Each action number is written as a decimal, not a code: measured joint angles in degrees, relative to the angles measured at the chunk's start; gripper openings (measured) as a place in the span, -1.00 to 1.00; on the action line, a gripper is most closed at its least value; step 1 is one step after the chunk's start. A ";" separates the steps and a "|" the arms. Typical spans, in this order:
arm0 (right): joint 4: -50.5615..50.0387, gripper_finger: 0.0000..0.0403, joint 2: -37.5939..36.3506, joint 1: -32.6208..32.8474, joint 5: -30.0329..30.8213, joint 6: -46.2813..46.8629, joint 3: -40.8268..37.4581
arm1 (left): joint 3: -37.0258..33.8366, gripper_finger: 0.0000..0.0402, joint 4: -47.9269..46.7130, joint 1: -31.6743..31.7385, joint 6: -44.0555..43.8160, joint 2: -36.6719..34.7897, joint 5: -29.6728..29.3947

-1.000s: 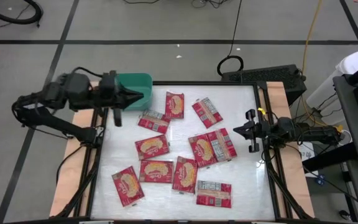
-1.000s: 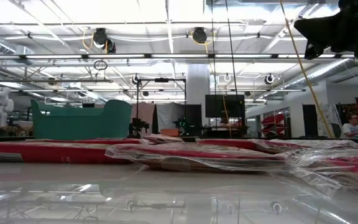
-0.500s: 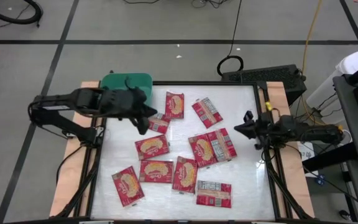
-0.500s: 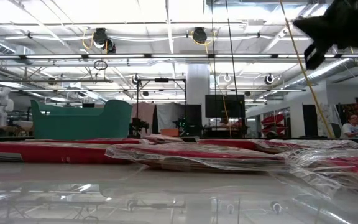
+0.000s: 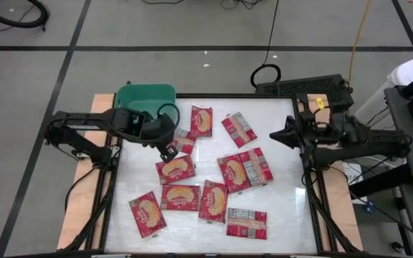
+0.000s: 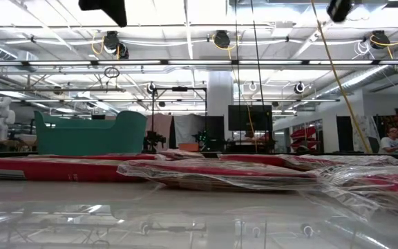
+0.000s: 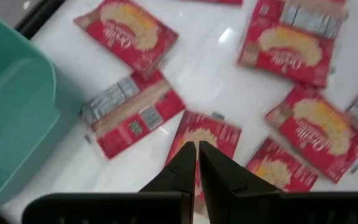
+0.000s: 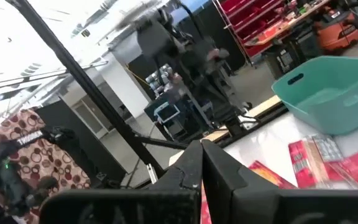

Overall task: Sort popcorn bags into baskets
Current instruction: Put the red popcorn bag into the green bin

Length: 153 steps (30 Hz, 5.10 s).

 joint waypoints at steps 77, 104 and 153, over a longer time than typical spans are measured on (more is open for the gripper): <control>-28.60 -1.00 37.61 -1.97 -4.24 9.79 29.91 | -54.19 -0.95 49.28 -10.78 -14.00 0.46 5.94; -7.85 -0.38 49.66 -6.65 -15.49 7.04 29.89 | -28.88 -1.00 36.96 -10.16 35.97 -5.67 -1.07; -16.35 0.23 49.52 -1.07 -3.69 -0.40 39.38 | -16.82 -1.00 38.43 -8.72 53.40 -5.74 -8.12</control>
